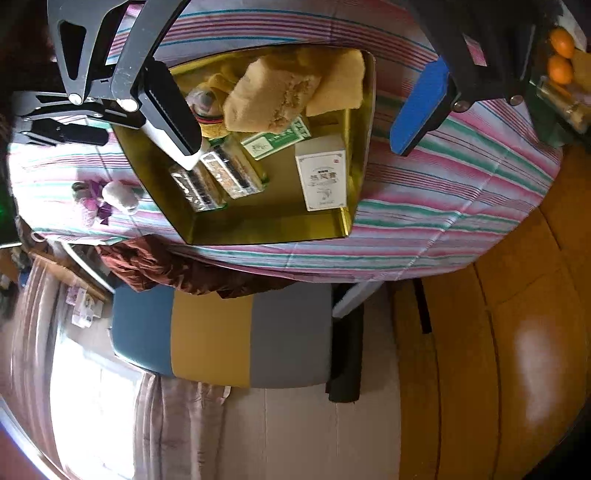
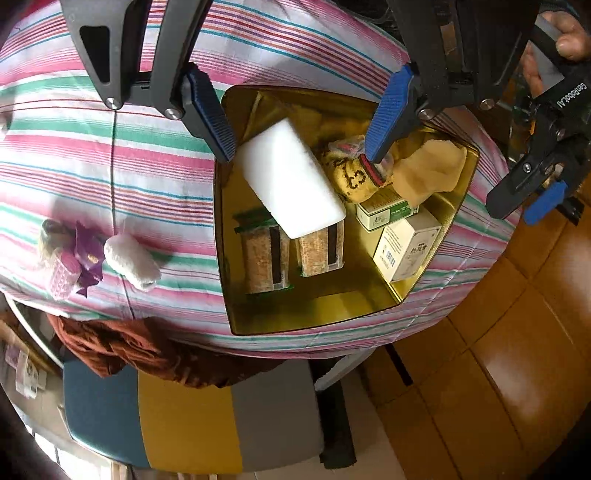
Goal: Organize objects
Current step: 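Carry both sponges into the gold tray and open both tools, then move both tools back toward the pink roller and beige sock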
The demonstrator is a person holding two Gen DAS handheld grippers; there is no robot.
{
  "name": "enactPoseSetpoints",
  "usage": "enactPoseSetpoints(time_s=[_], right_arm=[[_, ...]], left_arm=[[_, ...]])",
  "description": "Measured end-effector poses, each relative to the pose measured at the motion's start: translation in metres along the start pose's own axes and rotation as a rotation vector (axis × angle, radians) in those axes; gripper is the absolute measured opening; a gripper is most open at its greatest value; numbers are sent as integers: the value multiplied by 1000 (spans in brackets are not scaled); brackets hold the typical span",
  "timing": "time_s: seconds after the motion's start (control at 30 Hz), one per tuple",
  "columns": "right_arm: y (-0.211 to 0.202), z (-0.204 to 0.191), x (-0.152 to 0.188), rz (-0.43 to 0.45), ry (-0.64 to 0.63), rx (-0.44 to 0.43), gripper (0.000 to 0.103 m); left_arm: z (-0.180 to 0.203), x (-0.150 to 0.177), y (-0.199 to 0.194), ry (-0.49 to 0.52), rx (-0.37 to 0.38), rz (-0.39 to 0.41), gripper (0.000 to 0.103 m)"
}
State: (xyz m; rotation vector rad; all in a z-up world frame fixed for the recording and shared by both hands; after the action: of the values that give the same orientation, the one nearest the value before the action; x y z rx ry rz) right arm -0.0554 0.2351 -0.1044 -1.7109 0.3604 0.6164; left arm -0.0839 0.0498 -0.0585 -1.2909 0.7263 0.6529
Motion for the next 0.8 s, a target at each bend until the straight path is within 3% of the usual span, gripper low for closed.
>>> enactPoseSetpoints(time_s=[0.2,0.43,0.8], right_arm=[[-2,2,1,13,-6,16,74],[-4,1,2,28,-15,18,74],[-9,8,5,43,1,29,74]], left_arm=[[-2,-2,-6,-25,-15,23,103],[-13,-5,-8,-38,-101,45,103],[2,2,-7,-8,-38,17,103]])
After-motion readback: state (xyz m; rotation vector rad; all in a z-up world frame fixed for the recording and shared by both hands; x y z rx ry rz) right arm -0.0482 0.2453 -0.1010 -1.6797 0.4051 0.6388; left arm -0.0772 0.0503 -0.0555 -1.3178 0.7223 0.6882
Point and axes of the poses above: each gripper's, at about its wrist camera, not at the fingertips, and y roughly the way its jaws point, z to its right, x to its underside, the point moved 8 cm from there along y, roughly the way its jaws point, and after that the axes turned 10 degrees about -y, right-handed, at the moved point
